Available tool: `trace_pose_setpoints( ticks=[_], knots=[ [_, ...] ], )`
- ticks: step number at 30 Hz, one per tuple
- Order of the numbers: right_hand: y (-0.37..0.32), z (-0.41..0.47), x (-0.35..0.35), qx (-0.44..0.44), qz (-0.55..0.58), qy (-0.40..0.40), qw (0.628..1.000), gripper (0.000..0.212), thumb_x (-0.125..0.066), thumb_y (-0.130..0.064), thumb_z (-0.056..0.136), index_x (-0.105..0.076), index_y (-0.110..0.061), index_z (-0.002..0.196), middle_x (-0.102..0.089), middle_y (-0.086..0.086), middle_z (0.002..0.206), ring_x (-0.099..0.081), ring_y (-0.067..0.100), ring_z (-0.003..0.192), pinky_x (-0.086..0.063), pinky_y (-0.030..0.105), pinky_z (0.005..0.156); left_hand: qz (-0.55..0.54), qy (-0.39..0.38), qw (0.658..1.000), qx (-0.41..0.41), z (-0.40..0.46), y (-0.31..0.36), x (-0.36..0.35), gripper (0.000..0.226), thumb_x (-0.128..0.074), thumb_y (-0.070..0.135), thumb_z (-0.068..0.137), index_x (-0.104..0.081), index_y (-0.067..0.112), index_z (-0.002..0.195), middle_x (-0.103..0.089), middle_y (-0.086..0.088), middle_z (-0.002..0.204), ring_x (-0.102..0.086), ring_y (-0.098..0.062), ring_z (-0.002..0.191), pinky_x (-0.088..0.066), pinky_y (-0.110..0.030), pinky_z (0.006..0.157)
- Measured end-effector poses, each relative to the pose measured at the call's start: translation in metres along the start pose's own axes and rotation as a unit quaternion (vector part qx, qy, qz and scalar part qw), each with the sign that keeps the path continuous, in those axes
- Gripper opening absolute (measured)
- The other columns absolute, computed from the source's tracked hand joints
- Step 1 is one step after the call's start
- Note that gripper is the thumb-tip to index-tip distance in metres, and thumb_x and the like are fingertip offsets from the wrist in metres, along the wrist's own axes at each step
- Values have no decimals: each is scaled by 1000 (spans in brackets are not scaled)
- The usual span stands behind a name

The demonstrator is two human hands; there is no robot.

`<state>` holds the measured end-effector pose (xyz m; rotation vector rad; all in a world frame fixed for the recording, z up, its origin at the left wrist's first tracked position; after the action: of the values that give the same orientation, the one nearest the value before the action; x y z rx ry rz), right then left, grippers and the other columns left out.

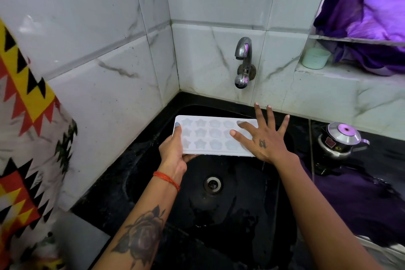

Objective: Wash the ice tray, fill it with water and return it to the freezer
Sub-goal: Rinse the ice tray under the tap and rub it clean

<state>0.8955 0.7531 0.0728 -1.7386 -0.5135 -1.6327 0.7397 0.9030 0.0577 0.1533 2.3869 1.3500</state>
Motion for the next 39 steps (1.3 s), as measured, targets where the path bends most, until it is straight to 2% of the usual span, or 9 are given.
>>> trace_pose_setpoints(
  ticks=[4, 10, 14, 19, 25, 29, 33, 36, 39],
  knots=[
    [0, -1, 1, 2, 23, -1, 1000, 78, -10, -82, 71, -44, -47, 132, 17, 0, 159, 27, 26, 142, 27, 61, 103, -1, 1, 1000, -1, 0, 0, -1, 26, -62, 41, 89, -63, 15, 87, -70, -6, 86, -68, -22, 76, -58, -38, 58],
    [3, -2, 0, -1, 8, 18, 1000, 69, -12, -82, 74, -47, -50, 124, 13, 2, 160, 25, 27, 143, 25, 63, 103, -5, 0, 1000, 2, -1, -1, -1, 26, -61, 41, 89, -63, 16, 86, -69, -5, 84, -68, -22, 73, -57, -36, 53],
    [4, -2, -2, -4, -15, 22, 1000, 83, 1, -88, 66, -43, -53, 128, 15, 2, 159, 26, 29, 142, 27, 63, 101, -4, -2, 1000, 4, -1, -1, -1, 26, -61, 41, 89, -63, 15, 86, -69, -5, 84, -68, -22, 73, -57, -36, 53],
    [1, -3, 1, -1, 7, 0, 1000, 76, -10, -83, 72, -40, -50, 134, 17, 0, 159, 27, 27, 142, 27, 62, 103, -2, -1, 1000, 5, -1, -1, -1, 27, -62, 41, 89, -64, 14, 90, -70, -6, 85, -69, -22, 74, -58, -36, 52],
    [3, -4, 0, -2, 12, 7, 1000, 76, -11, -85, 73, -43, -50, 131, 14, 0, 160, 26, 26, 142, 28, 62, 102, -2, 0, 1000, 7, 0, -3, -1, 27, -62, 41, 89, -64, 14, 90, -70, -6, 85, -69, -22, 75, -58, -38, 57],
    [5, -4, -3, 1, -13, 26, 1000, 84, 1, -88, 66, -44, -52, 127, 13, 1, 160, 25, 28, 143, 27, 63, 101, -1, -2, 1000, 5, 1, -4, 0, 28, -62, 42, 88, -64, 14, 89, -71, -6, 85, -69, -22, 75, -58, -37, 53],
    [5, -5, -1, -11, -37, 19, 999, 75, -4, -85, 72, -41, -53, 129, 15, 3, 159, 25, 30, 143, 28, 64, 100, 0, -2, 1000, 4, 1, -5, 0, 28, -62, 42, 88, -64, 15, 89, -70, -6, 86, -69, -23, 77, -57, -37, 55],
    [4, -4, -2, -4, -36, 19, 999, 87, 5, -87, 64, -38, -53, 132, 16, 2, 159, 26, 30, 142, 30, 63, 98, 1, -4, 1000, 6, 0, -5, 0, 27, -62, 42, 89, -64, 15, 88, -70, -6, 87, -69, -23, 78, -57, -37, 56],
    [2, -4, -1, 2, -11, 13, 1000, 93, 5, -87, 61, -39, -50, 134, 14, 1, 160, 26, 28, 142, 30, 62, 99, 1, -5, 1000, 5, 0, -5, -1, 27, -62, 42, 88, -64, 15, 89, -71, -7, 88, -70, -24, 79, -58, -37, 56]
  ],
)
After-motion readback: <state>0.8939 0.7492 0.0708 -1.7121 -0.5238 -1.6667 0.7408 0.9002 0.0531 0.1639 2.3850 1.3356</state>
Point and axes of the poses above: each hand's wrist, its own z-axis towards the middle knuckle, its own x-axis out of the back of the hand, y = z × x, the point moved 3 cm from there along z, towards the middle knuckle
